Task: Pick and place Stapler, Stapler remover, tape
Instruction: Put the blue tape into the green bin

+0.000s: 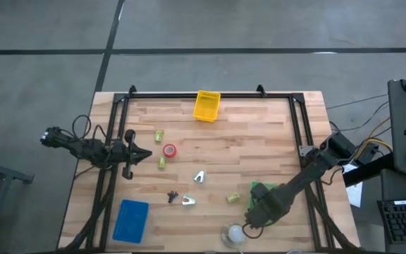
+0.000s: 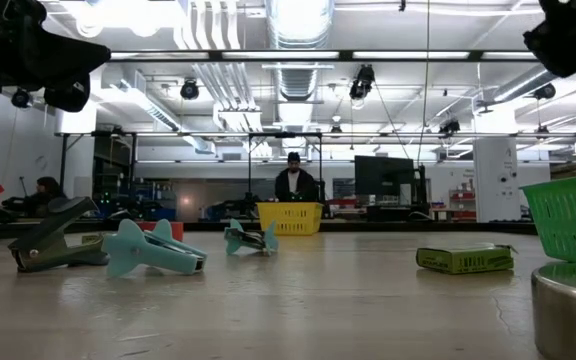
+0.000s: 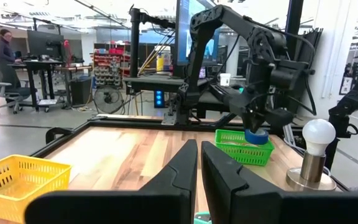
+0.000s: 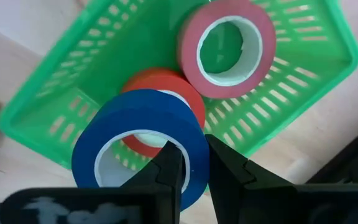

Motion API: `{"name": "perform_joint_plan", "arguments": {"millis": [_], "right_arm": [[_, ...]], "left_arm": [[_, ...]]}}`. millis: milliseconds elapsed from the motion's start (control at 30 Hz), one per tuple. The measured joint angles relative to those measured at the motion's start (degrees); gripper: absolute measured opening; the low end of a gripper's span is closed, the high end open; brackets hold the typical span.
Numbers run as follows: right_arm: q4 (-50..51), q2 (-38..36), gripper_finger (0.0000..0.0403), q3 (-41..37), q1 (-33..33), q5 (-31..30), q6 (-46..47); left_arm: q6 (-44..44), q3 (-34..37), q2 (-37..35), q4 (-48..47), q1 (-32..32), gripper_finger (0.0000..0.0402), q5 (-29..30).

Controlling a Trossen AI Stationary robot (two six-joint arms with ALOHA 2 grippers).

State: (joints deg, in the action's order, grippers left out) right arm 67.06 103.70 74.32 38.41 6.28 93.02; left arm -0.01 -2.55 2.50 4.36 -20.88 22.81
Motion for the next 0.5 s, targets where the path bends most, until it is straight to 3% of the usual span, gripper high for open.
{"name": "perform_joint_plan", "arguments": {"millis": [500], "right_arm": [[-0.19,1.42,0.0052,-0.23,0.35,-0.19,-0.45]], "left_arm": [[0.0,0.0,0.0,-0.28,0.02,0.0026,0.0]]}}
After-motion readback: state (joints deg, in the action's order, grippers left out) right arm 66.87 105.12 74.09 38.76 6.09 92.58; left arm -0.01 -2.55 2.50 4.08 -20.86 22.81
